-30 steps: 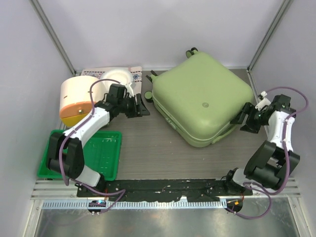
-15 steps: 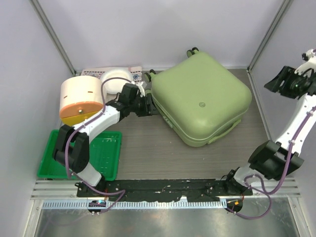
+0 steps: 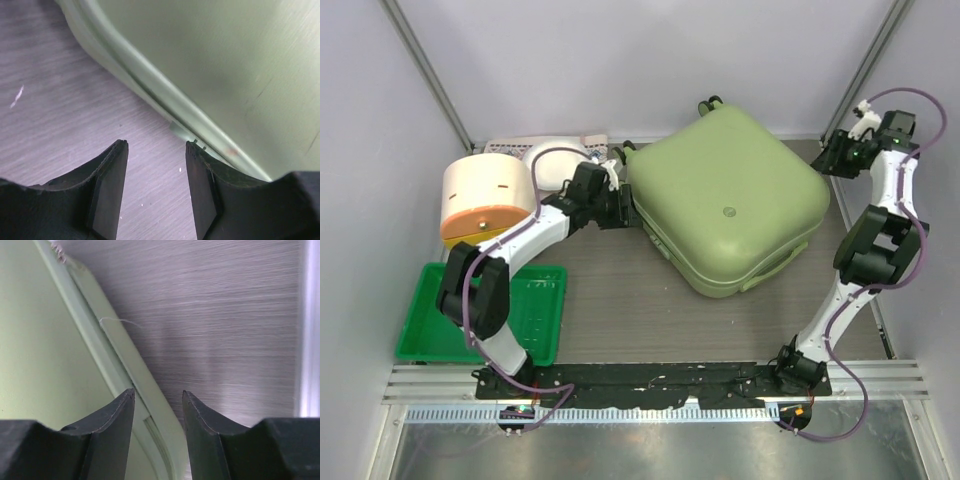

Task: Open, take out, and arrange the luggage

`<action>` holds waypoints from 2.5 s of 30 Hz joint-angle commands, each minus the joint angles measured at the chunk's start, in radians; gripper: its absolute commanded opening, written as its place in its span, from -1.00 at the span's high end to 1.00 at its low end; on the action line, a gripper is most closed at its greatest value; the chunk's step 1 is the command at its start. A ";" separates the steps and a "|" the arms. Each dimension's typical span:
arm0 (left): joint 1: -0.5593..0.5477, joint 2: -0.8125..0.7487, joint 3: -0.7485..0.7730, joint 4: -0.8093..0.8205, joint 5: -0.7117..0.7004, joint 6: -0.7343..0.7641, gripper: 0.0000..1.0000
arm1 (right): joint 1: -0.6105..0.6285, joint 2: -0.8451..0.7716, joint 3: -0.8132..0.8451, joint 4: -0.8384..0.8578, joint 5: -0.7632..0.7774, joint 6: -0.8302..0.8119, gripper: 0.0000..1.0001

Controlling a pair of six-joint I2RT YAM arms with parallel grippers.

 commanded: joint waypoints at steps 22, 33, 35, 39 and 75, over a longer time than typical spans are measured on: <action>0.119 0.447 0.956 -0.131 0.024 0.311 -0.29 | 0.060 -0.831 -0.842 -0.359 -0.189 -0.571 0.06; 0.194 -0.209 0.162 -0.176 0.208 0.314 -0.25 | 0.273 -0.843 -0.910 0.059 -0.175 -0.159 0.00; 0.187 -0.286 0.079 -0.154 0.226 0.285 -0.24 | 0.336 -0.808 -0.901 0.130 -0.154 -0.094 -0.03; 0.171 -0.343 -0.067 -0.117 0.241 0.263 -0.22 | 0.422 -0.750 -0.817 0.210 -0.160 -0.005 -0.13; 0.099 -0.222 -0.043 -0.120 0.235 0.313 -0.22 | 0.011 -0.710 -1.178 0.793 -0.226 -0.138 -0.18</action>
